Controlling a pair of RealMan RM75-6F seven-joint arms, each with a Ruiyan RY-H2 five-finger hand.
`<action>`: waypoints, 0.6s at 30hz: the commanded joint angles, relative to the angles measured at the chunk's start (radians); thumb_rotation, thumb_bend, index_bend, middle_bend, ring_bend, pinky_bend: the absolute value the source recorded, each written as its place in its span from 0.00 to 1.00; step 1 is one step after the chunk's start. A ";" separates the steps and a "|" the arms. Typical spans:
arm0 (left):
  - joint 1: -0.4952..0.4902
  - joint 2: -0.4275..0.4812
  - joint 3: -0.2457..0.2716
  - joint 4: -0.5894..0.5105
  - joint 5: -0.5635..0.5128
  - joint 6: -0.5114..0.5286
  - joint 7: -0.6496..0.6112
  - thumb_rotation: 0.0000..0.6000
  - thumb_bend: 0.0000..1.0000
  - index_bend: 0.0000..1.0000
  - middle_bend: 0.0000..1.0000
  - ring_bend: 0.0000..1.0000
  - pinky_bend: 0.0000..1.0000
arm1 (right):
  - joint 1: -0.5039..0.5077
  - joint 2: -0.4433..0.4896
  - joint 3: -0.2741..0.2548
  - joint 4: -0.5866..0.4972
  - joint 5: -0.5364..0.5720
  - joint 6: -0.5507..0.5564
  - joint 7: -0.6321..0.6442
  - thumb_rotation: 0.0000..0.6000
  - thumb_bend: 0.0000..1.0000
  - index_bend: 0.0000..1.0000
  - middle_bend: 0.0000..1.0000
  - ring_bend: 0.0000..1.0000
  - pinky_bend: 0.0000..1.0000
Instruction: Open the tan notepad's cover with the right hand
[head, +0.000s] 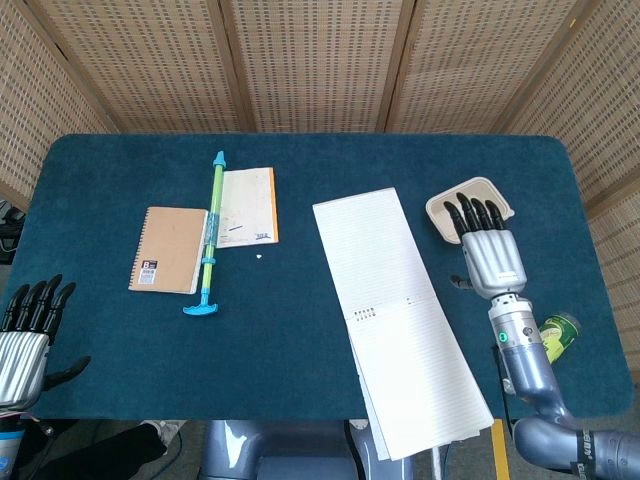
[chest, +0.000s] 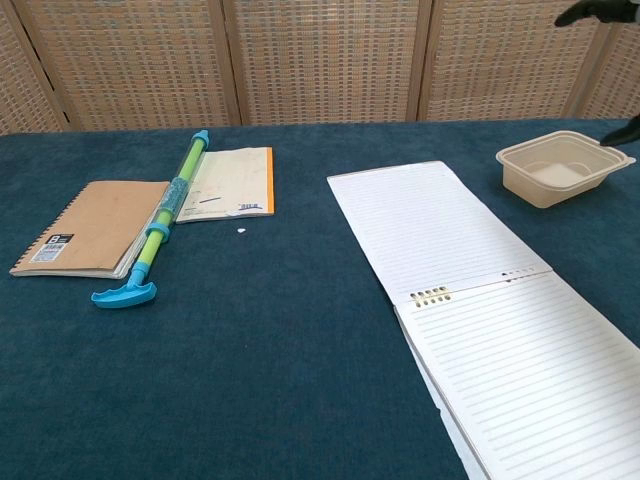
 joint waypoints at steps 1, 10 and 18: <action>0.000 -0.003 0.004 0.001 0.006 -0.002 0.005 1.00 0.05 0.00 0.00 0.00 0.00 | -0.114 0.002 -0.099 -0.001 -0.137 0.099 0.089 1.00 0.02 0.00 0.00 0.00 0.00; 0.009 -0.006 0.015 -0.003 0.031 0.009 0.016 1.00 0.05 0.00 0.00 0.00 0.00 | -0.325 -0.044 -0.296 0.070 -0.437 0.291 0.208 1.00 0.12 0.00 0.00 0.00 0.00; 0.012 -0.010 0.014 0.002 0.026 0.009 0.017 1.00 0.05 0.00 0.00 0.00 0.00 | -0.423 -0.087 -0.351 0.151 -0.584 0.382 0.270 1.00 0.13 0.00 0.00 0.00 0.00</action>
